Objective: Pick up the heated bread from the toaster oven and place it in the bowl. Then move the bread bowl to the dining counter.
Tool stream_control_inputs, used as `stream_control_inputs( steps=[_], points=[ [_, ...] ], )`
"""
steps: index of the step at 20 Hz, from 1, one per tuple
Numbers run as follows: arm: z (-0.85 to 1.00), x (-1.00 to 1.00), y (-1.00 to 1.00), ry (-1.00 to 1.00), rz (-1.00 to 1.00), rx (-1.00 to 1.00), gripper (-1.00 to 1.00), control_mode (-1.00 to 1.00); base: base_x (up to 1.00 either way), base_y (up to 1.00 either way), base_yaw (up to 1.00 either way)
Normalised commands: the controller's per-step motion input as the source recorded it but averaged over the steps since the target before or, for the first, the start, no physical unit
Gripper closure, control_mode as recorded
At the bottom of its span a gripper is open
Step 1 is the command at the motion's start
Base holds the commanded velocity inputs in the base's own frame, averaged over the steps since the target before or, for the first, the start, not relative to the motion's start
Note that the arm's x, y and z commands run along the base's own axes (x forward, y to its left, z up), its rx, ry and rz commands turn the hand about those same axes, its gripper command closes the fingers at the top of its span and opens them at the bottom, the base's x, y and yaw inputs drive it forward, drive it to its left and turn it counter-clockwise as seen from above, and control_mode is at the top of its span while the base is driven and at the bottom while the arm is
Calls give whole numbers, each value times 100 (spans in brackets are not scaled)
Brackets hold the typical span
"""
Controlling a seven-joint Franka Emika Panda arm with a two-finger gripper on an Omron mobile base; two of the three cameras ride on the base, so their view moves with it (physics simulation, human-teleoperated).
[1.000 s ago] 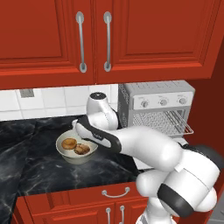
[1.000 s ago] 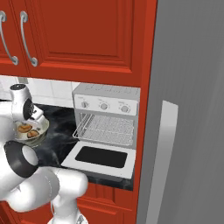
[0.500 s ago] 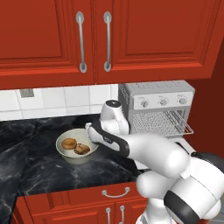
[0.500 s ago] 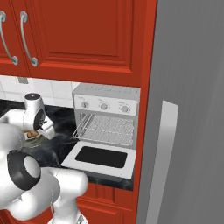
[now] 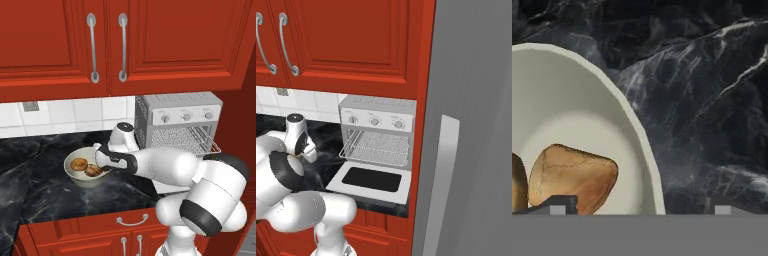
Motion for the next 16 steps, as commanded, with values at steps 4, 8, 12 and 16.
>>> stream_control_inputs(
  steps=[4, 8, 12, 16],
  points=[
    [-34, 45, 32, 0, -1, 0, 100, -100, 0, 0, 0],
    [-11, 18, 11, 0, 0, 0, 100, -100, 0, 0, 0],
    [0, -4, 0, 0, 0, 0, 100, -100, 0, 0, 0],
    [12, -49, -5, -9, -2, 0, 100, -100, 0, 0, 0]
  ],
)
